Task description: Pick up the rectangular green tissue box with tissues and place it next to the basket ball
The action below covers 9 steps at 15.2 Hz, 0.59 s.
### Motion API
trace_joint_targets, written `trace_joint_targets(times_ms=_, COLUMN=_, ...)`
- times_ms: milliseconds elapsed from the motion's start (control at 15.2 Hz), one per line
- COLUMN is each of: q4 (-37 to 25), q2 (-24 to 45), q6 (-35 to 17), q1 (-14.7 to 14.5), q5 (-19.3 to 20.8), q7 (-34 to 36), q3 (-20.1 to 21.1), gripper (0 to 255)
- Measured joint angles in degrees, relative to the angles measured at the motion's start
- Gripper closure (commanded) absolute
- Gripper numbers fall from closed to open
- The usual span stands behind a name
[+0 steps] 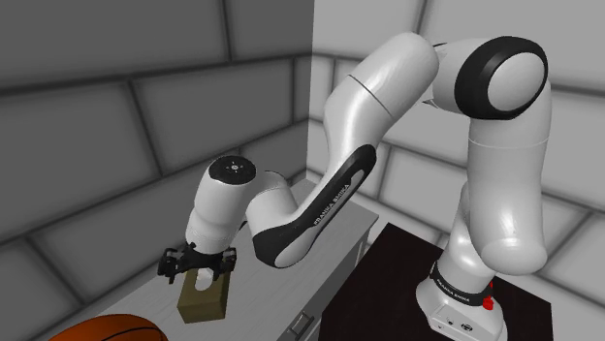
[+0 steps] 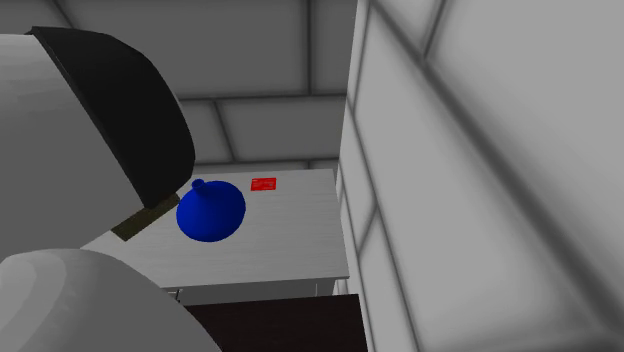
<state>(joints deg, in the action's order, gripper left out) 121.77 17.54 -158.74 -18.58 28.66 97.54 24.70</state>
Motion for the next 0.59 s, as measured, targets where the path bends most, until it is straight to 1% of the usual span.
trace_joint_targets(times_ms=198, q4=2.62, q2=-5.30, q6=1.93, q1=2.61, q5=-5.24, q7=-3.75, q3=3.12, gripper=0)
trace_joint_targets(times_ms=264, q4=2.62, q2=-5.98, q6=2.49, q1=2.82, q5=-6.11, q7=-4.30, q3=3.56, gripper=0)
trace_joint_targets(times_ms=594, q4=2.95, q2=-6.76, q6=2.84, q1=3.22, q5=-7.14, q7=-5.11, q3=3.97, gripper=0)
